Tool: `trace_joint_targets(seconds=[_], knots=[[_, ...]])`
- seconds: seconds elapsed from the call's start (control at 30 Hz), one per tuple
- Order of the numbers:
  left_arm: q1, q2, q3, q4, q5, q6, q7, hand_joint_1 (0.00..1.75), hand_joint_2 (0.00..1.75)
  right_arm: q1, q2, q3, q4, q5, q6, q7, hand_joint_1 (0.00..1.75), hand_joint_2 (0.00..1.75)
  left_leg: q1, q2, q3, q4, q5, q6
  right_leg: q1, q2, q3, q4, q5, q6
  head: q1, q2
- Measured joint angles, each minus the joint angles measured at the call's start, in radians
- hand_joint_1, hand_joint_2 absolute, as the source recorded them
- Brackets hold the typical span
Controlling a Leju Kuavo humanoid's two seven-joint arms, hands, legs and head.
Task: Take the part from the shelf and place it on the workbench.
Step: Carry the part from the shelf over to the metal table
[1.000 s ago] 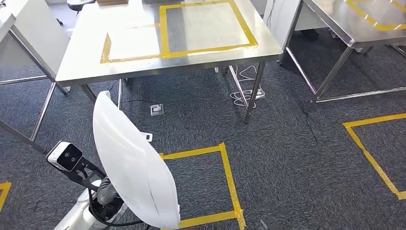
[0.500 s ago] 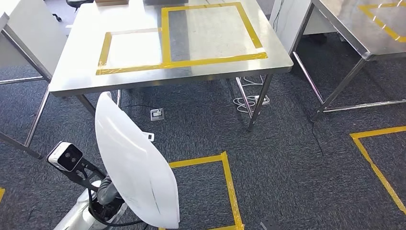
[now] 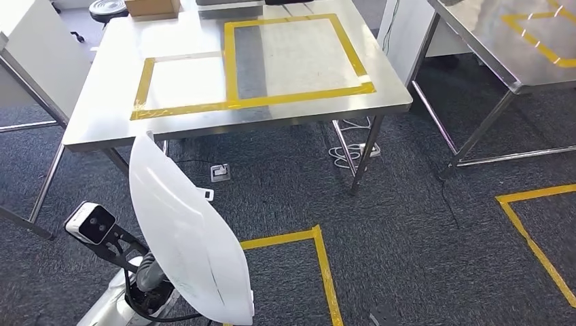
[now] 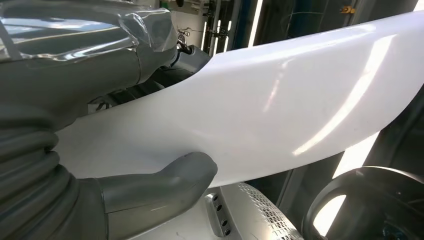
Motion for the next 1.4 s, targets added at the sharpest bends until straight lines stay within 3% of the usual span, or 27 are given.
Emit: trace_joint_targets(seconds=[0.1,0.17,0.27,0.3,0.33,0.4,0.47,0.5,0.6,0.67,0.77,0.8,0.83,0.87,0.93,1.0,1.13,1.2,1.27,1.3,1.33,1.37,1.4], knots=[[0.000,0.000,0.000,-0.003,0.000,-0.001,-0.003,1.75,1.75,-0.002,0.001,0.000,0.000,0.000,0.000,0.000,0.00,0.00,-0.005,0.000,0.015,-0.027,-0.018,0.020,0.002,-0.006,0.001,-0.006,-0.006,0.016,-0.001,0.000],[-0.002,-0.001,0.000,-0.005,0.000,-0.003,-0.004,1.75,1.75,-0.004,0.002,0.000,0.000,0.000,0.000,0.000,0.00,0.00,-0.003,0.000,0.034,-0.050,-0.021,0.030,0.004,-0.007,-0.027,0.049,-0.031,0.014,0.002,0.000],[-0.002,-0.002,-0.002,-0.004,0.000,-0.005,-0.004,1.75,1.75,-0.002,0.001,-0.001,0.000,0.000,0.000,0.000,0.00,0.00,-0.009,-0.004,0.044,-0.057,-0.025,0.042,0.005,-0.006,-0.154,0.250,-0.088,0.004,0.006,0.000],[-0.001,-0.002,-0.003,-0.004,-0.001,-0.006,-0.004,1.75,1.75,0.000,0.001,-0.001,0.000,0.000,0.000,0.000,0.00,0.00,-0.013,-0.007,0.046,-0.056,-0.028,0.044,0.005,-0.006,-0.187,0.287,-0.088,0.006,0.006,0.000],[-0.001,-0.002,-0.005,-0.003,-0.001,-0.006,-0.004,1.75,1.75,0.002,0.000,-0.001,0.000,0.000,0.000,0.000,0.00,0.00,-0.016,-0.010,0.048,-0.056,-0.031,0.045,0.006,-0.006,-0.201,0.286,-0.071,0.012,0.006,0.000],[-0.001,-0.002,-0.006,-0.002,-0.001,-0.006,-0.004,1.75,1.75,0.003,-0.001,-0.001,0.000,0.000,0.000,0.000,0.00,0.00,-0.020,-0.014,0.058,-0.053,-0.039,0.043,0.009,-0.006,-0.167,0.168,0.005,0.026,0.006,0.000],[-0.001,-0.002,-0.007,-0.002,-0.001,-0.007,-0.004,1.75,1.75,0.003,-0.001,-0.002,0.000,0.000,0.000,0.000,0.00,0.00,-0.025,-0.017,0.063,-0.045,-0.051,0.037,0.015,-0.006,-0.117,0.043,0.067,0.019,0.005,0.000],[-0.001,-0.002,-0.007,-0.002,-0.001,-0.007,-0.005,1.75,1.75,0.003,-0.002,-0.002,0.000,0.000,0.000,-0.001,0.00,0.00,-0.027,-0.017,0.064,-0.042,-0.056,0.033,0.018,-0.005,-0.104,0.014,0.079,0.011,0.005,0.000],[-0.001,-0.002,-0.007,-0.003,0.000,-0.007,-0.006,1.75,1.75,0.003,0.000,-0.004,0.000,0.000,0.000,-0.001,0.00,0.00,-0.026,-0.017,0.064,-0.036,-0.070,0.020,0.016,-0.004,-0.093,0.003,0.079,-0.013,0.005,0.000],[-0.003,-0.002,-0.007,-0.004,0.000,-0.008,-0.007,1.75,1.75,0.003,0.001,-0.006,0.000,0.000,0.000,-0.002,0.00,0.00,-0.022,-0.014,0.046,0.012,-0.098,0.006,0.007,-0.002,-0.080,-0.001,0.074,-0.026,0.002,0.000],[-0.002,-0.001,-0.007,-0.005,0.000,-0.009,-0.008,1.75,1.75,0.005,0.001,-0.009,0.000,0.000,0.000,-0.002,0.00,0.00,-0.005,-0.009,-0.058,0.207,-0.172,-0.018,0.005,-0.002,-0.061,-0.001,0.060,-0.034,0.000,0.000],[0.000,0.000,-0.007,-0.005,0.000,-0.010,-0.008,1.75,1.75,0.007,0.001,-0.009,0.000,0.000,0.000,-0.002,0.00,0.00,0.001,-0.008,-0.091,0.256,-0.180,-0.023,0.005,-0.001,-0.055,-0.001,0.054,-0.032,0.000,0.000],[0.000,0.000,-0.008,-0.005,0.000,-0.010,-0.008,1.75,1.75,0.009,0.001,-0.009,0.000,0.000,0.000,-0.002,0.00,0.00,0.005,-0.006,-0.106,0.266,-0.165,-0.026,0.005,0.000,-0.046,-0.001,0.046,-0.030,0.000,0.000],[0.001,0.000,-0.007,-0.005,-0.001,-0.010,-0.008,1.75,1.75,0.011,0.001,-0.010,0.000,-0.001,0.000,-0.002,0.00,0.00,0.007,-0.004,-0.100,0.233,-0.130,-0.026,0.005,0.000,-0.035,-0.001,0.038,-0.027,0.000,0.000],[0.001,0.001,-0.007,-0.005,-0.001,-0.013,-0.009,1.75,1.75,0.013,0.004,-0.011,0.000,-0.004,-0.004,-0.001,0.00,0.00,0.009,-0.001,-0.043,0.093,-0.044,-0.021,0.004,0.001,-0.009,-0.003,0.019,-0.019,0.000,0.000],[0.001,0.002,-0.007,-0.005,-0.001,-0.016,-0.010,1.75,1.75,0.012,0.011,-0.013,0.000,-0.008,-0.013,0.001,0.00,0.00,0.002,0.001,0.010,-0.006,-0.017,-0.007,0.007,0.001,0.005,-0.008,0.003,-0.008,0.000,0.000],[0.001,0.005,-0.007,-0.009,-0.002,-0.018,-0.012,1.75,1.75,0.015,0.021,-0.016,0.000,-0.011,-0.024,0.006,0.00,0.00,-0.003,0.000,0.053,-0.046,-0.043,0.026,0.008,-0.002,0.010,0.025,0.011,0.025,0.002,0.000],[0.001,0.004,-0.007,-0.011,-0.001,-0.020,-0.012,1.75,1.75,0.014,0.025,-0.016,0.000,-0.011,-0.027,0.007,0.00,0.00,-0.001,-0.001,0.080,-0.057,-0.054,0.040,0.007,-0.003,-0.049,0.127,0.007,0.025,0.004,0.000],[0.001,0.004,-0.008,-0.011,-0.002,-0.021,-0.012,1.75,1.75,0.015,0.026,-0.017,0.000,-0.011,-0.029,0.007,0.00,0.00,-0.005,-0.005,0.098,-0.059,-0.072,0.048,0.009,-0.003,-0.144,0.255,-0.030,0.014,0.006,0.000],[0.002,0.004,-0.008,-0.011,-0.002,-0.021,-0.012,1.75,1.75,0.018,0.026,-0.017,0.000,-0.012,-0.030,0.006,0.00,0.00,-0.006,-0.008,0.107,-0.059,-0.082,0.049,0.010,-0.003,-0.184,0.290,-0.053,0.010,0.007,0.000],[0.002,0.004,-0.009,-0.011,-0.002,-0.021,-0.012,1.75,1.75,0.022,0.024,-0.017,0.000,-0.012,-0.027,0.005,0.00,0.00,-0.008,-0.011,0.120,-0.059,-0.092,0.049,0.010,-0.003,-0.208,0.294,-0.067,0.010,0.007,0.000],[0.002,0.004,-0.009,-0.011,-0.002,-0.022,-0.012,1.75,1.75,0.026,0.021,-0.017,0.000,-0.012,-0.022,0.003,0.00,0.00,-0.009,-0.014,0.135,-0.059,-0.104,0.048,0.010,-0.003,-0.215,0.264,-0.063,0.016,0.007,0.000],[0.002,0.004,-0.010,-0.011,-0.002,-0.022,-0.012,1.75,1.75,0.027,0.017,-0.017,0.000,-0.011,-0.017,0.000,0.00,0.00,-0.010,-0.016,0.152,-0.059,-0.117,0.046,0.010,-0.003,-0.208,0.209,-0.040,0.026,0.007,0.000]])
